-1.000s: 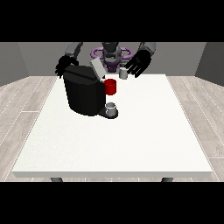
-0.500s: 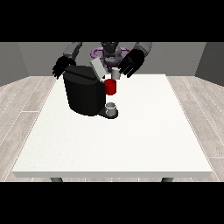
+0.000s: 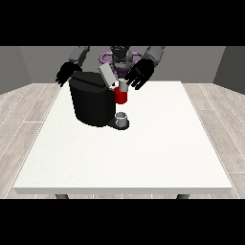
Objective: Insert the coffee pod into the coffee machine and close the lid
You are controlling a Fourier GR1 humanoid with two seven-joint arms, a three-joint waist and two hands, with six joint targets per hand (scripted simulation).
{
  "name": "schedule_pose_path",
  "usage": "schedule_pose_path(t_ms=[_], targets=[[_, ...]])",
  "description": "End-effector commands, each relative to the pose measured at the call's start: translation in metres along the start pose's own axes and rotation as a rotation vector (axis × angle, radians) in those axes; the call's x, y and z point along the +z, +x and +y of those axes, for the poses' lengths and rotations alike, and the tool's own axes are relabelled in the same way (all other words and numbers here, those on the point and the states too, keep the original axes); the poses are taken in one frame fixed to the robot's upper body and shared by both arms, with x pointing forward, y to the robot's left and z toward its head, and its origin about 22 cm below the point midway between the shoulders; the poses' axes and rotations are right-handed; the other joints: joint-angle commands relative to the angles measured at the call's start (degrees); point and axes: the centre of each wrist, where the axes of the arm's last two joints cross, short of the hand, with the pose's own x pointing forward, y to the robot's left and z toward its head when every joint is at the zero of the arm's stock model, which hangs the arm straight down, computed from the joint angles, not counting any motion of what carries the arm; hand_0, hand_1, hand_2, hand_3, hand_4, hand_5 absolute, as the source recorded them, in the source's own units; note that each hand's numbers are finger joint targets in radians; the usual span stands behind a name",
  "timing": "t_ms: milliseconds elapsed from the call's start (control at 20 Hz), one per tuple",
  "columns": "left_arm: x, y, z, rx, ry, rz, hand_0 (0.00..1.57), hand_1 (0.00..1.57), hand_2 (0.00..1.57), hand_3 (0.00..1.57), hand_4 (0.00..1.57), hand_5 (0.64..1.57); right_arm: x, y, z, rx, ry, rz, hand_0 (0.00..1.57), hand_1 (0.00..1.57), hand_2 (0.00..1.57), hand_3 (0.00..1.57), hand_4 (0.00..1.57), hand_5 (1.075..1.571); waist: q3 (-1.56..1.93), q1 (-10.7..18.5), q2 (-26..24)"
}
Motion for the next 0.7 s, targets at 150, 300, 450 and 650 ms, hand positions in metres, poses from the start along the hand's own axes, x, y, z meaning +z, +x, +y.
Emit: schedule_pose_path(t_ms=[150,300,450,650], targets=[[-0.006,0.015,-0.016,0.019,-0.043,-0.012,1.26,1.26,1.30,1.21,0.51,1.571,0.009,-0.016,0.004,-0.029,-0.018,0.026,0.00,0.00,0.00,0.00,0.50,1.571,0.01,0.55,-0.72],[-0.012,0.030,-0.006,0.005,-0.031,-0.045,1.18,1.18,1.25,1.18,0.50,1.571,0.001,-0.016,-0.004,-0.011,-0.034,-0.023,0.00,0.00,0.00,0.00,0.54,1.571,0.02,1.08,1.70],[-0.008,0.022,-0.018,-0.011,-0.031,-0.055,1.19,1.19,1.26,1.20,0.49,1.571,-0.011,-0.002,-0.011,-0.011,-0.050,-0.023,0.00,0.00,0.00,0.00,0.48,1.571,0.01,2.47,1.27],[-0.008,0.017,-0.016,0.017,-0.023,-0.017,1.20,1.20,1.28,1.21,0.52,1.571,0.002,-0.010,-0.005,-0.028,-0.014,-0.009,0.00,0.00,0.00,0.00,0.45,1.571,0.00,0.18,1.10]])
